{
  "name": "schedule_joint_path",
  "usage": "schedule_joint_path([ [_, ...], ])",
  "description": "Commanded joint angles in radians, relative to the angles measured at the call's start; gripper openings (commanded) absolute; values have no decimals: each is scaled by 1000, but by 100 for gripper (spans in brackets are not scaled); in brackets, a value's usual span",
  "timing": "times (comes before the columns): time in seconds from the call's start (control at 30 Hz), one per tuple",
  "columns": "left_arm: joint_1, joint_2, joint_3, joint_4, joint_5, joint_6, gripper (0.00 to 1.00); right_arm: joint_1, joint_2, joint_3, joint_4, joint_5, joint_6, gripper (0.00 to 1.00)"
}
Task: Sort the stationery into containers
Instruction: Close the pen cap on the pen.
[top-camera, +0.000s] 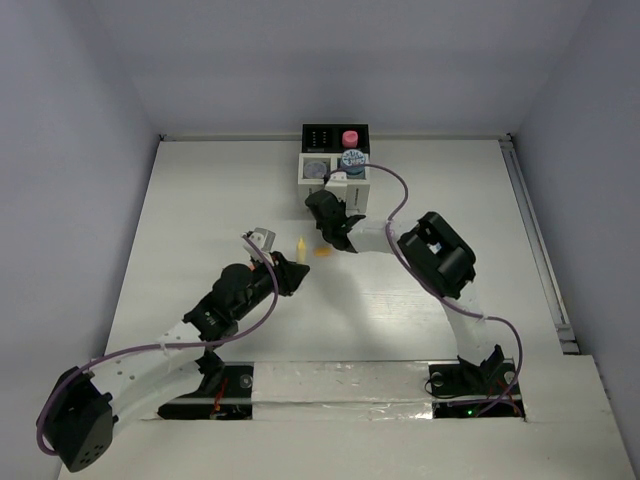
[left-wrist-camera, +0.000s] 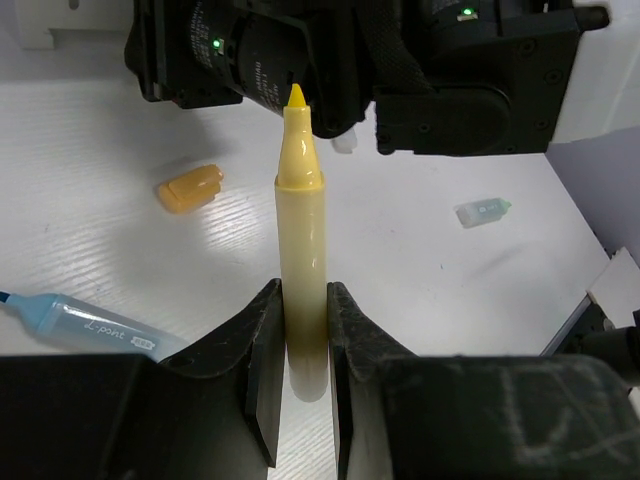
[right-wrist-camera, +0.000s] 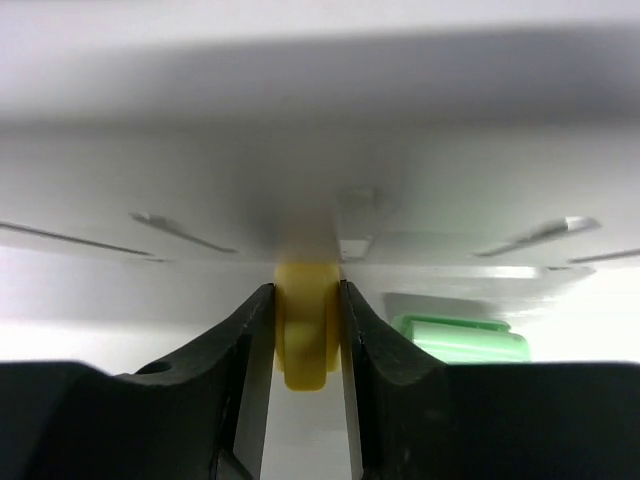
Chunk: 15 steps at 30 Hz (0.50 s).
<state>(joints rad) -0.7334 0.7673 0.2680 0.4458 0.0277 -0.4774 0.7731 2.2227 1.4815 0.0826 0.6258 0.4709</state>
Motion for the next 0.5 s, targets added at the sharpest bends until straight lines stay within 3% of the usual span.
schedule_joint_path([
  [0.0, -4, 4, 43, 48, 11, -1, 0, 2, -75, -95, 14, -4, 23, 19],
  [0.23, -14, 41, 30, 80, 34, -12, 0, 23, -326, -320, 101, -78, 29, 16],
  [0.47, -40, 165, 7, 258, 129, -122, 0, 23, -640, -526, 215, -184, 75, 16],
])
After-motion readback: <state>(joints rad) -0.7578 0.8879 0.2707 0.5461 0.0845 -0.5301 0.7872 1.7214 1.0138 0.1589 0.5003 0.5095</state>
